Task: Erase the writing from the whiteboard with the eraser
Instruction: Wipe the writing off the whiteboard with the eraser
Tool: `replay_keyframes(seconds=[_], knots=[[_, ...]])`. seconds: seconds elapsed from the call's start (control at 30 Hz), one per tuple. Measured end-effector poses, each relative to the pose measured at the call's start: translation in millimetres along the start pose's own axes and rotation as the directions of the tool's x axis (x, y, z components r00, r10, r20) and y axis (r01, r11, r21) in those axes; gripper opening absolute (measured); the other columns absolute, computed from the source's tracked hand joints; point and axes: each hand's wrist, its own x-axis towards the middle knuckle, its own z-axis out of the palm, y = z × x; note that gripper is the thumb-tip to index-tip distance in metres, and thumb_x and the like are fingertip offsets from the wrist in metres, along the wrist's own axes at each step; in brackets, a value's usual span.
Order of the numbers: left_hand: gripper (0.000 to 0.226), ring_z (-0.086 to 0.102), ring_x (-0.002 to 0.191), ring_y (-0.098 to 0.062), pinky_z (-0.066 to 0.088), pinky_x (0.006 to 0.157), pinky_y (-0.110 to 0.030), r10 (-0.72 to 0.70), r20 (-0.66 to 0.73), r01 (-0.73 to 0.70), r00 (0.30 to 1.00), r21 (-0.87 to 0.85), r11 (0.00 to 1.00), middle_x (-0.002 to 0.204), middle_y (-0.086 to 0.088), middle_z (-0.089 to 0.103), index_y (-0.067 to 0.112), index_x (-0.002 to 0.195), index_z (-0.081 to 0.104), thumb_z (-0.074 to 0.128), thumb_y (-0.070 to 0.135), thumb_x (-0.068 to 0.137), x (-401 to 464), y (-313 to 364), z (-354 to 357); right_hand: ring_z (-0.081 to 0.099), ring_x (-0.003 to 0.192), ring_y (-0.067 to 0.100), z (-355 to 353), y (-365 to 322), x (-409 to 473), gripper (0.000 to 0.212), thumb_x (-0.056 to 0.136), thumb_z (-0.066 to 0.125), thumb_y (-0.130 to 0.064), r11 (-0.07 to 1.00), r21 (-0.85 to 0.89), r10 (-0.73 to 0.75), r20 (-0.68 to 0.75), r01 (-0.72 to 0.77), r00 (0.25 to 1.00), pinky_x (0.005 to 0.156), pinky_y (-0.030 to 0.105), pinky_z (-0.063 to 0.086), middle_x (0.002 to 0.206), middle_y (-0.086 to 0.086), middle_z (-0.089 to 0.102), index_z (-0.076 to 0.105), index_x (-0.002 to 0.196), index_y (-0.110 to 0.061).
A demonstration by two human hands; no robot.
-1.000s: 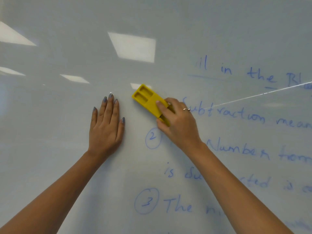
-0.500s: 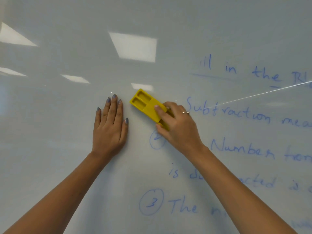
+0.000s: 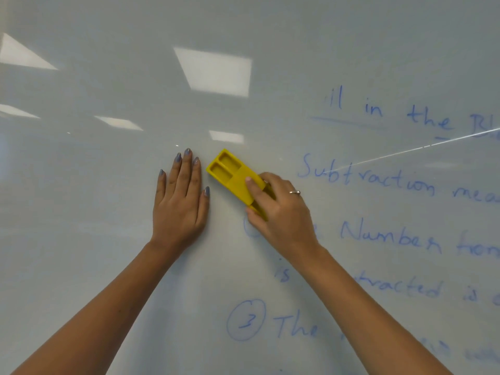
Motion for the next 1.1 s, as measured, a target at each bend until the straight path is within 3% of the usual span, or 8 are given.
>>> replay_keyframes(seconds=[0.1,0.27,0.6,0.7,0.83,1.1], knots=[[0.058,0.015,0.151,-0.029,0.016,0.121,-0.052,-0.005,0.029,0.006,1.000,-0.018,1.000,0.162,-0.014,0.019,0.003,0.153,0.026,0.028,0.030,0.102,-2,-1,-3,0.061,0.089,0.039,-8,19,-10,0.050,0.073,0.076,-0.013,0.999,-0.009,0.050,-0.037,-0.050,0.998,0.074,0.044,0.055,0.114,0.020,0.062,0.064,0.122,-0.007],[0.059,0.013,0.151,-0.029,0.012,0.121,-0.051,0.013,0.057,-0.012,0.998,-0.019,1.000,0.163,-0.014,0.017,0.001,0.154,0.023,0.027,0.030,0.101,-34,-5,-7,0.056,0.098,0.037,-16,35,1,0.049,0.079,0.070,-0.015,0.940,0.032,0.342,-0.134,-0.341,0.930,0.075,0.047,0.053,0.121,0.018,0.056,0.060,0.126,-0.009],[0.055,0.022,0.149,-0.030,0.018,0.120,-0.050,0.068,0.004,-0.068,0.998,0.047,0.997,0.161,-0.016,0.023,0.001,0.152,0.030,0.029,0.028,0.103,-66,-10,-1,0.062,0.096,0.036,18,-30,-81,0.046,0.079,0.070,-0.016,1.000,0.020,0.022,-0.002,-0.022,1.000,0.078,0.042,0.054,0.117,0.018,0.063,0.063,0.124,-0.010],[0.056,0.020,0.150,-0.030,0.017,0.121,-0.050,0.072,-0.003,-0.071,0.997,0.049,0.996,0.161,-0.015,0.022,0.001,0.153,0.027,0.029,0.028,0.104,-67,-11,1,0.062,0.095,0.036,14,-14,-82,0.044,0.077,0.071,-0.014,0.989,-0.016,0.143,-0.118,-0.146,0.983,0.081,0.043,0.054,0.114,0.019,0.063,0.065,0.120,-0.008],[0.056,0.019,0.151,-0.028,0.018,0.121,-0.050,0.072,-0.009,-0.072,0.997,0.042,0.997,0.162,-0.014,0.022,0.003,0.153,0.026,0.030,0.028,0.104,-68,-13,2,0.058,0.093,0.036,12,-6,-54,0.049,0.076,0.076,-0.013,0.927,0.036,0.370,-0.237,-0.373,0.898,0.077,0.044,0.054,0.113,0.020,0.059,0.063,0.123,-0.006],[0.055,0.019,0.151,-0.027,0.018,0.121,-0.049,0.079,-0.022,-0.079,0.997,0.024,0.997,0.162,-0.014,0.022,0.004,0.153,0.027,0.031,0.027,0.104,-69,-15,3,0.060,0.089,0.034,33,-55,-91,0.043,0.081,0.068,-0.020,0.993,-0.006,0.121,-0.068,-0.122,0.990,0.076,0.042,0.054,0.115,0.018,0.062,0.063,0.123,-0.009]])
